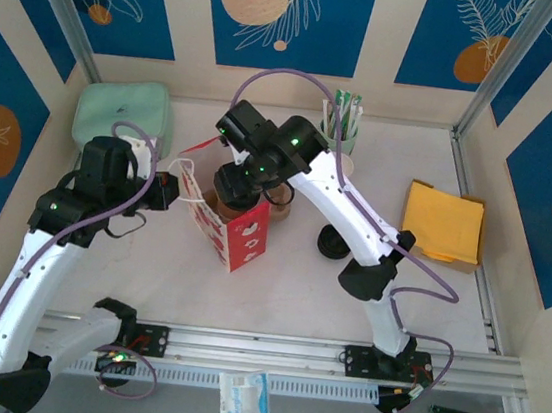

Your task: Pack the takeout coffee

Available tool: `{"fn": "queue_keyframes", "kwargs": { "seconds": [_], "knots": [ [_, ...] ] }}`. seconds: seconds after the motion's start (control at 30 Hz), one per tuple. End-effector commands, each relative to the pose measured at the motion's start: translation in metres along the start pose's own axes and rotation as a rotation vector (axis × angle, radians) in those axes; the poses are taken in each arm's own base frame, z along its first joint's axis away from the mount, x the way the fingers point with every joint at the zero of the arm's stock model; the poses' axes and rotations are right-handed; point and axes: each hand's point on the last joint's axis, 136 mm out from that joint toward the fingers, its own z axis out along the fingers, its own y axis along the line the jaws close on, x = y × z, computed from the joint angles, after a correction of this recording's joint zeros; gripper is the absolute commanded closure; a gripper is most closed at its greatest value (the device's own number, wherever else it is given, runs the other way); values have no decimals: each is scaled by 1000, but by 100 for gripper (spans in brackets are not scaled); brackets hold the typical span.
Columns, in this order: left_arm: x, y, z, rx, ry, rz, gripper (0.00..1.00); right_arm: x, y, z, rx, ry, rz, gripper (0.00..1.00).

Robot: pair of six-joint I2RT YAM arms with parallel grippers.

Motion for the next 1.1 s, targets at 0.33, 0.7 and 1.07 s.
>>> {"fn": "queue_keyframes", "kwargs": {
  "seconds": [0.33,0.7,1.07],
  "knots": [
    [1,-2,1,29,-7,9,96,14,4,34,40,106,-12,48],
    [4,-1,5,28,2,6,97,22,2,54,64,164,-53,48],
    [5,0,9,28,12,3,98,27,7,77,65,209,-83,49]
  ]
}}
